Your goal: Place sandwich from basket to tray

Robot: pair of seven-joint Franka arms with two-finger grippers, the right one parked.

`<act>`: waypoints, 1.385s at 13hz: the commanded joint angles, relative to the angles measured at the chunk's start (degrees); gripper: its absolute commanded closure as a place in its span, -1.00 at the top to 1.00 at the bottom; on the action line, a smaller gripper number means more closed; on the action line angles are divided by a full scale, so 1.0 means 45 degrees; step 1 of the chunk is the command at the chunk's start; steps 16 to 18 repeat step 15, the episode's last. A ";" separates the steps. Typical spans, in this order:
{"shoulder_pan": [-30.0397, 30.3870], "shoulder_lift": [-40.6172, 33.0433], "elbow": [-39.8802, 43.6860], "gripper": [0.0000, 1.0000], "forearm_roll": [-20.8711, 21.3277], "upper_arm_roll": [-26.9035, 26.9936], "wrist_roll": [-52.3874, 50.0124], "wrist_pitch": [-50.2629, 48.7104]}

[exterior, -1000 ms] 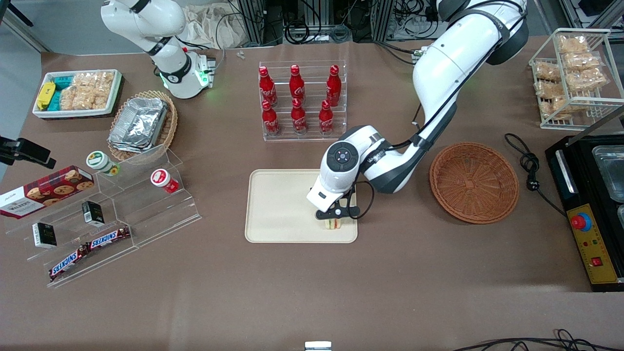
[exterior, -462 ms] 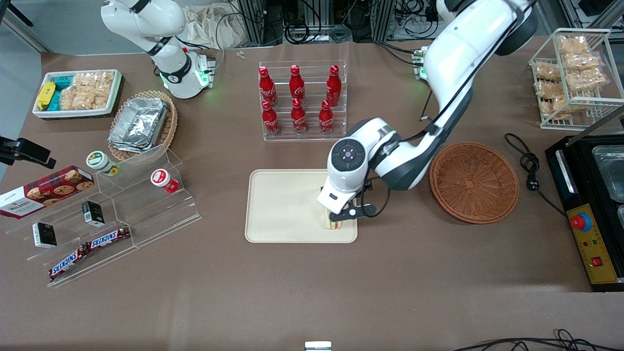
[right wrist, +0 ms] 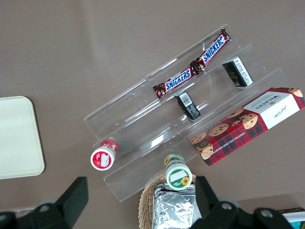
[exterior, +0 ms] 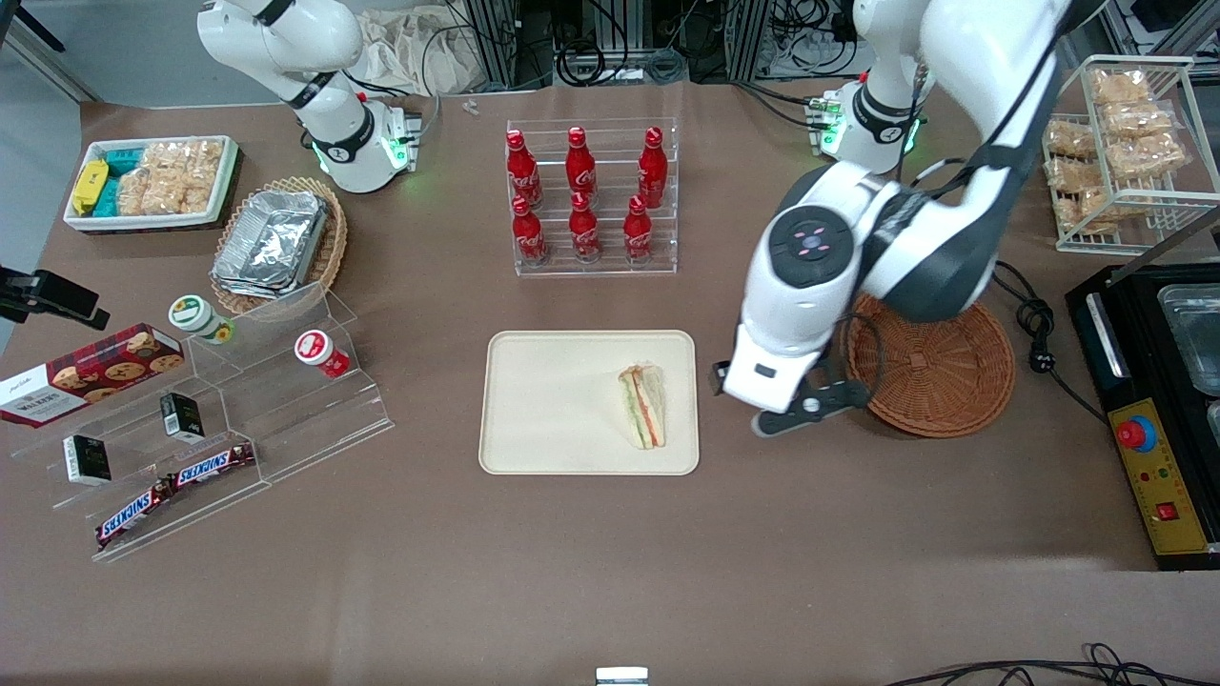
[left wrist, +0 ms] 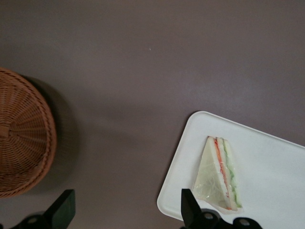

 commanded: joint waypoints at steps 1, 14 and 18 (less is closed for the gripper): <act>0.1705 -0.1809 -0.1603 0.99 -0.1167 -0.0096 0.1449 -0.0251; 0.1497 -0.4164 -0.2729 1.00 -0.3240 0.4513 1.2390 -0.2259; 0.1497 -0.3773 -0.2027 1.00 -0.3240 0.4513 1.2450 -0.2862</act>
